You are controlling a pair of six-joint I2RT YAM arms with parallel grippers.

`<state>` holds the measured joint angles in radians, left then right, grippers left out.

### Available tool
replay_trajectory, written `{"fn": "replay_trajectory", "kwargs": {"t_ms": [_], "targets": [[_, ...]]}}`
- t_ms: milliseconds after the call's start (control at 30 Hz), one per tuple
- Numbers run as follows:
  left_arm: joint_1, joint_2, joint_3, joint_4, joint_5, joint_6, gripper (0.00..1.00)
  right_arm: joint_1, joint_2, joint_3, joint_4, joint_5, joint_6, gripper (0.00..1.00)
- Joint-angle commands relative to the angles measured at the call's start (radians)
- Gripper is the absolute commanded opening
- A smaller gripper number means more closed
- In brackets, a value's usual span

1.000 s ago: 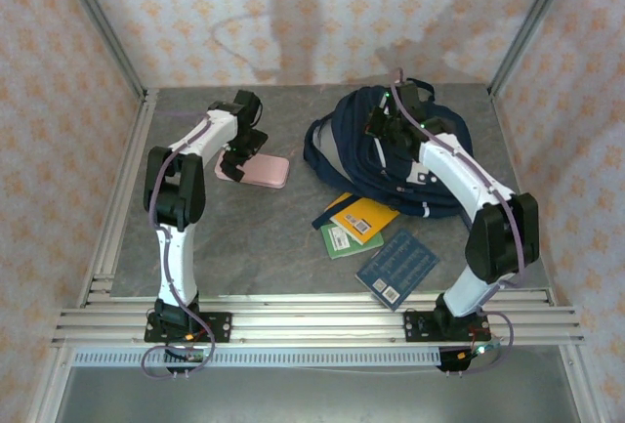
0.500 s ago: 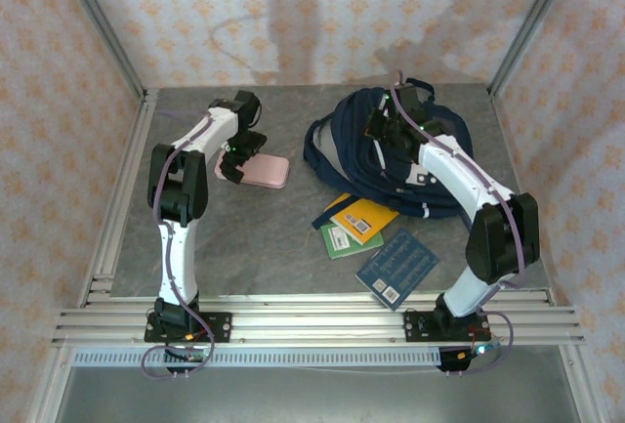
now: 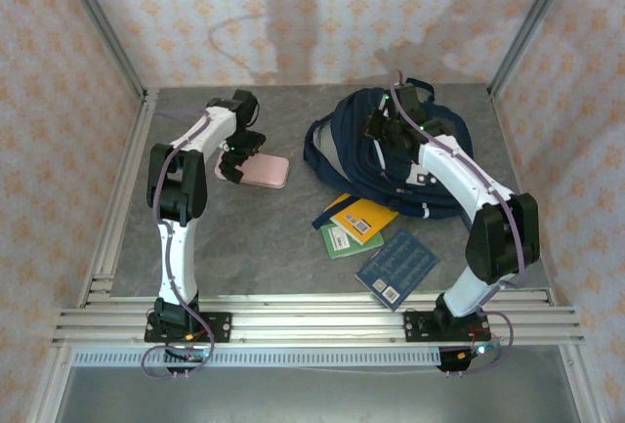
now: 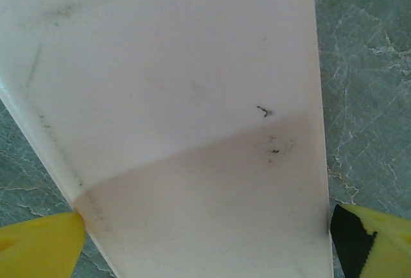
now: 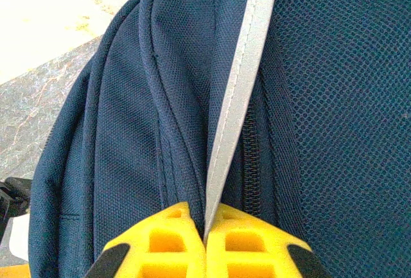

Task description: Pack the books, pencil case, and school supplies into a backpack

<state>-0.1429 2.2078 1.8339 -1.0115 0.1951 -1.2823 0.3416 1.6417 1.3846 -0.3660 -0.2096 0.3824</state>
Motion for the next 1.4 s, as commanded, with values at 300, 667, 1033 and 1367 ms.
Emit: {"fn": "replay_trajectory", "kwargs": {"t_ms": [300, 667, 1033, 1367], "targets": [[0.013, -0.052, -0.004, -0.062, 0.046, -0.038, 1.00, 0.001, -0.030, 0.017, -0.024, 0.006, 0.017, 0.00], [0.020, -0.097, -0.062, 0.004, 0.039, -0.131, 1.00, 0.002, -0.032, 0.012, -0.019, 0.002, 0.028, 0.00], [0.021, -0.069, -0.113, 0.082, 0.043, -0.136, 1.00, 0.000, -0.028, 0.001, -0.010, -0.017, 0.029, 0.00], [0.020, -0.015, -0.093, 0.095, 0.046, -0.126, 1.00, 0.001, -0.018, -0.007, -0.003, -0.035, 0.032, 0.00]]}}
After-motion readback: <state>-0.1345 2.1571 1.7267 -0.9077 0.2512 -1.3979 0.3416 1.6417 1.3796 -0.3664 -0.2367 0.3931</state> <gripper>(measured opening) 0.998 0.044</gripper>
